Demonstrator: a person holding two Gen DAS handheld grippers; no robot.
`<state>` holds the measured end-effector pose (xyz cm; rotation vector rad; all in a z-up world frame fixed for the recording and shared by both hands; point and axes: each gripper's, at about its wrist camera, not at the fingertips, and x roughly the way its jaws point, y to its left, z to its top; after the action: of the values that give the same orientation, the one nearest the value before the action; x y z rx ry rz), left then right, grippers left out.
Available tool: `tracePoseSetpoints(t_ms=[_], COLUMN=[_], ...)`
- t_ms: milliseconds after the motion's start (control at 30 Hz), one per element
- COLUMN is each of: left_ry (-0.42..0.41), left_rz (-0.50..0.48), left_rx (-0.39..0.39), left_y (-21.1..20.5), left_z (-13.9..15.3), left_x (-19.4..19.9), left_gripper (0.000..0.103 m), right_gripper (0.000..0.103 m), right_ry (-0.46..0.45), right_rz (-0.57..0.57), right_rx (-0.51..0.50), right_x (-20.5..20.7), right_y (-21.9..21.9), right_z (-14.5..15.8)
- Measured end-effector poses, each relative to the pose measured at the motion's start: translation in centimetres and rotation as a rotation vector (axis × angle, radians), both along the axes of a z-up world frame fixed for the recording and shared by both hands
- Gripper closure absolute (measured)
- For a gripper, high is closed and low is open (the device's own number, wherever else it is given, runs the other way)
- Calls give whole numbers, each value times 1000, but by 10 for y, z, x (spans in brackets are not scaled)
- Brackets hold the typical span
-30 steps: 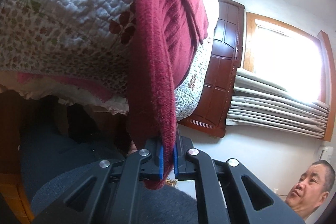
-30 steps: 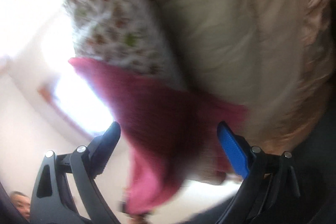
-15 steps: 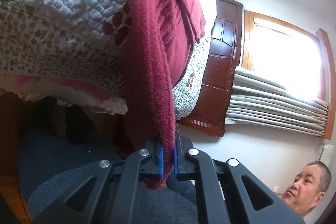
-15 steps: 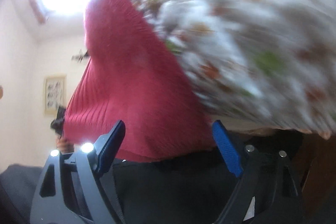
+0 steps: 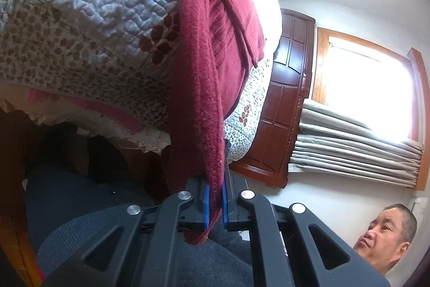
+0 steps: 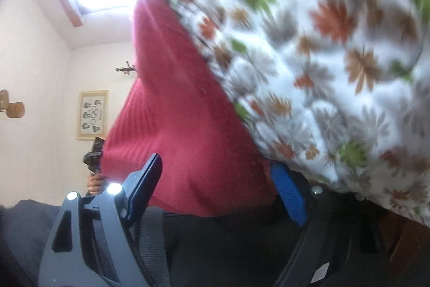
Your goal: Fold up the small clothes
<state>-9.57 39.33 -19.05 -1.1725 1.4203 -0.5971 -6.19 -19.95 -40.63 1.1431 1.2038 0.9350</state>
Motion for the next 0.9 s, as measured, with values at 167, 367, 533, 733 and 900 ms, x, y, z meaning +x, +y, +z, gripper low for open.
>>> tracePoseSetpoints(t_ms=[167,367,533,733,900], left_ry=[2,-3,15,29,11], left_rz=[16,22,34,49,74], left_rx=[14,15,24,18,-15], left_y=[1,-2,-1,3,10], left_z=[1,1,-5,-14,-17], left_x=[-3,-2,-1,-2,-5], left_gripper=[97,97,97,97,97], right_gripper=[20,36,43,78,97], right_ry=[28,9,21,76,24], right_rz=[13,161,199,225,93], right_rx=[15,14,53,56,67], right_x=[14,-6,-16,-36,-46], right_y=[5,30,48,68,39], right_z=[-11,-1,2,-6,34])
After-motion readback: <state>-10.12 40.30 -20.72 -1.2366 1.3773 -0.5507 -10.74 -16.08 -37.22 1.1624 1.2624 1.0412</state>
